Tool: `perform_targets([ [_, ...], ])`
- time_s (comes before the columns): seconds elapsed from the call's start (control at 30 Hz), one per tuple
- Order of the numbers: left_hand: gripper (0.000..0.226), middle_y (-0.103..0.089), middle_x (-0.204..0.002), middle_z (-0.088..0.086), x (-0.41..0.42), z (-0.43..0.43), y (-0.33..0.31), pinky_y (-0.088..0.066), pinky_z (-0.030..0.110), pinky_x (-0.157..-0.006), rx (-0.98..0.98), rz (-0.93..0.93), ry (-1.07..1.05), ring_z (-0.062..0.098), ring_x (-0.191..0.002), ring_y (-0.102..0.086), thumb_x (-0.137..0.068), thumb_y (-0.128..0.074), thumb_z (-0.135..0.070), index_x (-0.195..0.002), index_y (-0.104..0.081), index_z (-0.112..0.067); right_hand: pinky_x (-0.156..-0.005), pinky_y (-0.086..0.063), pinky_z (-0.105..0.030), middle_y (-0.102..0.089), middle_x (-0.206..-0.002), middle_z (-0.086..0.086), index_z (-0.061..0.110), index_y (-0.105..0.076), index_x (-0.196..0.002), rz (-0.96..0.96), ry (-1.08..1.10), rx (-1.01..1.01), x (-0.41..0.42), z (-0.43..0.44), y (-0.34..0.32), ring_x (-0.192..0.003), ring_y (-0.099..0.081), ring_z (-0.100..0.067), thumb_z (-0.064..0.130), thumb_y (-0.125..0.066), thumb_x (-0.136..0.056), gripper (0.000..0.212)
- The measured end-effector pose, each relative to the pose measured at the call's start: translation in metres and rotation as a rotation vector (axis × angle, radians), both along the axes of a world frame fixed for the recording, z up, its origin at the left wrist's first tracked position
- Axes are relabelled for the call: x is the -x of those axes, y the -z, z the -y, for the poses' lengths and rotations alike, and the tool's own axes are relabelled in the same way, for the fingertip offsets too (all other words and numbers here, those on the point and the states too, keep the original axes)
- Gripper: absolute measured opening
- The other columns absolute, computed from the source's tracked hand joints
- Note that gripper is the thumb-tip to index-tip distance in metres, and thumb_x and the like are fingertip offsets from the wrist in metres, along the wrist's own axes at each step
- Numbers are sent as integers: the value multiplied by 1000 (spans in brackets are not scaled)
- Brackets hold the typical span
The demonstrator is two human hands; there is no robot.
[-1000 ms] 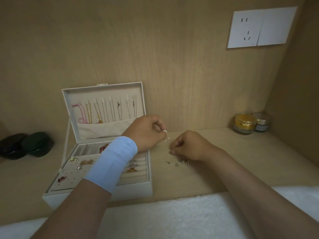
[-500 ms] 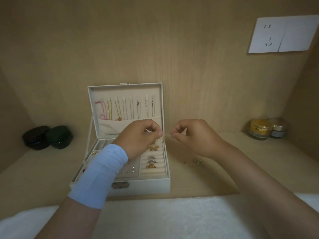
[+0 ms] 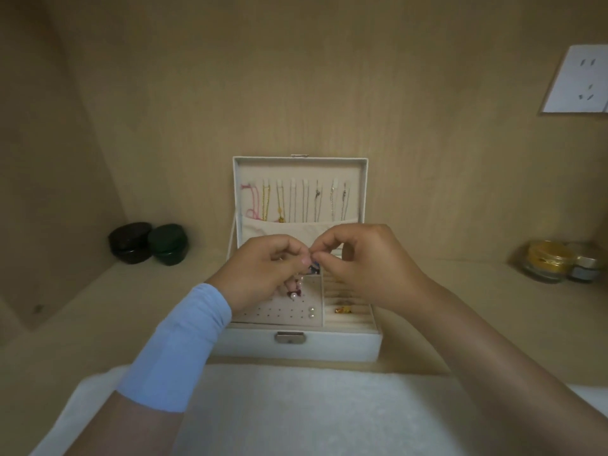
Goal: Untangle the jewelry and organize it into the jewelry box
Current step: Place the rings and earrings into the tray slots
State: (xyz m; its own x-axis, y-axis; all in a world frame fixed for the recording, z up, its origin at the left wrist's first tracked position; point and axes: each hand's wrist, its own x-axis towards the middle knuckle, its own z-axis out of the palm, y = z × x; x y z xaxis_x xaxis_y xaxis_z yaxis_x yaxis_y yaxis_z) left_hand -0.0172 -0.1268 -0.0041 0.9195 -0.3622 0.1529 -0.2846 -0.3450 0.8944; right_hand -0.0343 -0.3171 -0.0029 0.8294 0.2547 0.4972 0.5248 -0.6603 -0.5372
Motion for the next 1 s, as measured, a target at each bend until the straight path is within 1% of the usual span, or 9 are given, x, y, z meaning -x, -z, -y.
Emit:
perform_targets([
  [0.07,10,-62,-62,4,2,-8,2,-43,15,-49,17,14,-14,5,-49,-54,-95,-59,-11,-93,-68,-7,-53,-36,-7,-56,-58,37,24,-77,-88,10,-10,-35,-2,-10,3,-50,-53,4,19,-74,-88,6],
  [0.2,12,-60,-58,0,1,-16,10,-40,16,-47,115,-20,-44,3,-44,-50,-96,-58,-13,-92,-68,-8,-55,-37,-9,-67,-71,28,28,-78,-91,0,-23,-158,-7,-21,10,-49,-51,-2,27,-77,-85,6],
  [0.3,12,-60,-61,6,-1,-18,15,-39,16,-46,91,-30,-33,3,-42,-47,-95,-60,-14,-92,-69,-8,-56,-37,-9,-68,-71,24,27,-78,-87,-20,-40,-154,-7,-22,15,-53,-54,0,23,-76,-86,4],
  [0.37,12,-61,-61,9,-4,-22,19,-38,13,-45,85,-25,-42,3,-40,-48,-95,-60,-13,-95,-70,-6,-60,-35,-9,-66,-75,20,29,-77,-84,-40,-35,-65,-8,-18,18,-61,-56,4,22,-77,-85,7],
  [0.43,14,-68,-67,9,-5,-27,21,-39,11,-44,109,-24,-70,6,-44,-53,-96,-59,-14,-95,-71,-6,-65,-40,-17,-64,-85,16,34,-75,-82,-52,-22,128,-8,-15,22,-69,-56,6,27,-79,-83,8],
  [0.53,16,-75,-83,3,-6,-37,22,-42,13,-45,138,-26,-111,13,-56,-59,-97,-58,-19,-97,-72,-10,-73,-49,-29,-60,-88,17,36,-76,-86,-112,0,343,-3,-21,22,-74,-55,6,38,-78,-82,5],
  [0.63,16,-74,-82,0,-5,-42,22,-41,13,-45,144,-14,-137,9,-55,-57,-96,-59,-21,-97,-74,-14,-76,-50,-30,-59,-91,16,36,-75,-88,-107,34,491,3,-28,16,-82,-55,0,42,-72,-86,7],
  [0.8,19,-63,-73,-8,-3,-47,19,-42,14,-48,130,-18,-146,6,-55,-54,-97,-57,-26,-98,-76,-24,-74,-48,-29,-59,-93,14,36,-74,-88,-85,79,601,7,-34,9,-86,-55,-4,43,-66,-88,11],
  [1.0,26,-63,-83,-1,-5,-54,16,-43,21,-50,212,-120,-147,5,-53,-53,-101,-49,-29,-101,-74,-25,-76,-49,-30,-63,-97,13,35,-74,-93,-120,98,670,7,-36,4,-90,-58,-7,44,-64,-89,14],
])
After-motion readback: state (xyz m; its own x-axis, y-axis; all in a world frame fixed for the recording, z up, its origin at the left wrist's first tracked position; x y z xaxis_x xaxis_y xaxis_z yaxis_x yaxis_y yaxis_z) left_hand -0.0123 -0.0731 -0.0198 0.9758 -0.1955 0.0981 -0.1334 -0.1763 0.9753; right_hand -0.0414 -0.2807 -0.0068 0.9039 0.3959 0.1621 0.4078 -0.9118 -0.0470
